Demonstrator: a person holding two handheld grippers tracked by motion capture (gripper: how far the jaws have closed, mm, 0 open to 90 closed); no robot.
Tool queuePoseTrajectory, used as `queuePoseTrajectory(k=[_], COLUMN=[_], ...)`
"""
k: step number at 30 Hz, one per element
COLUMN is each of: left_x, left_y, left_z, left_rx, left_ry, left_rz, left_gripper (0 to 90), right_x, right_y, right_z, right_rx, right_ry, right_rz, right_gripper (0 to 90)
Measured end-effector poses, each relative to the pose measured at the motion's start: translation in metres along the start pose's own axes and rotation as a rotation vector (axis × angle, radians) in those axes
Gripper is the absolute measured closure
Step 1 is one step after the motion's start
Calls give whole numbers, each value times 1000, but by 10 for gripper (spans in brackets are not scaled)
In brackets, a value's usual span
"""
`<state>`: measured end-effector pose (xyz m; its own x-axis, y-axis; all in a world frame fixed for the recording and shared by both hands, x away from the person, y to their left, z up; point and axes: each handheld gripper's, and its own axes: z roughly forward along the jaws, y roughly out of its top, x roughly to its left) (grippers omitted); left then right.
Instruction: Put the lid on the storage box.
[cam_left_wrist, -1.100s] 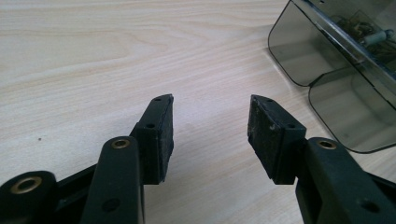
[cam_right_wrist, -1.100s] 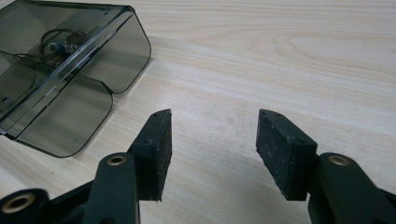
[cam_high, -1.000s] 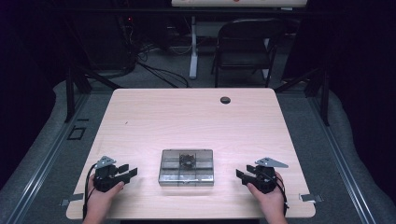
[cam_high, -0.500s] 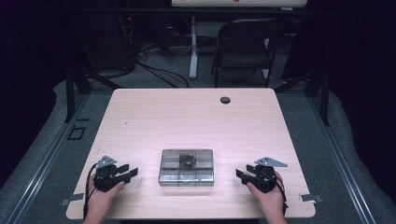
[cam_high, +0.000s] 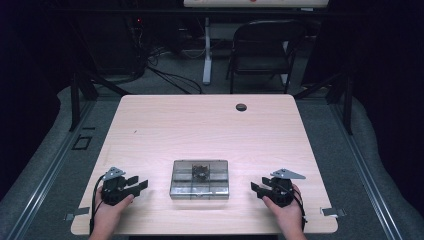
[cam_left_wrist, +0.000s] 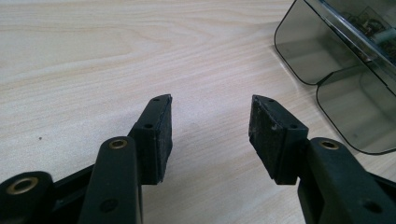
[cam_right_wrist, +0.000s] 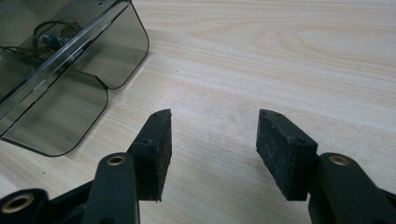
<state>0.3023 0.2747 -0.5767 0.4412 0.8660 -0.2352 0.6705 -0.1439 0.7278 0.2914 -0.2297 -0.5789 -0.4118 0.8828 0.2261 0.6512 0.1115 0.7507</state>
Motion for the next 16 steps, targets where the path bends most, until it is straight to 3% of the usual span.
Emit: queuePoseTrajectory(k=[16], left_x=[-2], left_y=[1], left_z=[0], left_rx=[-2], left_ry=[-11], left_rz=[5], left_gripper=[496], right_x=[1], right_y=[0], right_z=[0], right_rx=[-8], right_ry=[5], right_rz=[-13], right_gripper=[456])
